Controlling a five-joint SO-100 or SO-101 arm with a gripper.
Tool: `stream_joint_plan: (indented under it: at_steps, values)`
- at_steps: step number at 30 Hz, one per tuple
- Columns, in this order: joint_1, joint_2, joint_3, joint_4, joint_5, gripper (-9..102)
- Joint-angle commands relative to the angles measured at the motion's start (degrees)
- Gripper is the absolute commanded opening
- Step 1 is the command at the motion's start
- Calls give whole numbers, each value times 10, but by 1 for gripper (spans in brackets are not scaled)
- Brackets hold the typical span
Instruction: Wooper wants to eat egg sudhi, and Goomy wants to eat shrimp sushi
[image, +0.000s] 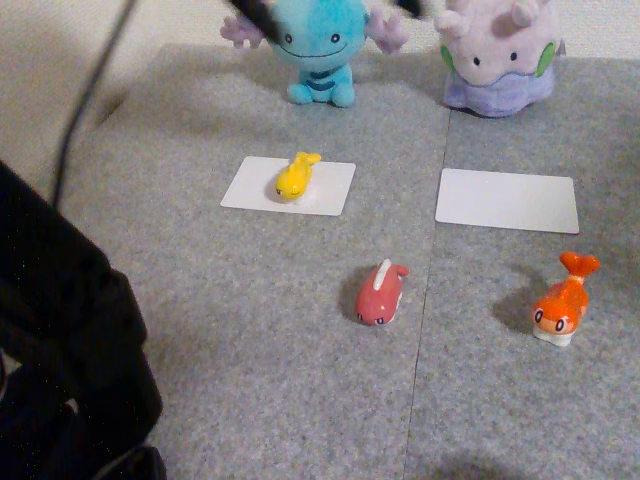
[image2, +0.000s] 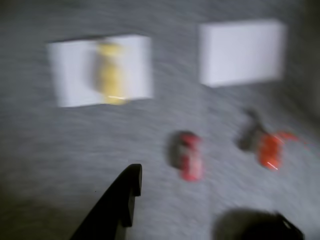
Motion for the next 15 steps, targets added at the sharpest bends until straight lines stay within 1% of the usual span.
stream_joint_plan:
  at_steps: [1, 4, 7, 11, 15]
  values:
    - [154, -17, -8, -10, -63, 44]
    - [231, -91, -8, -51, -106, 44]
    - [276, -201, -11, -102, -138, 44]
    - [289, -327, -14, -155, -160, 44]
    - [269, -380, -14, -172, -153, 44]
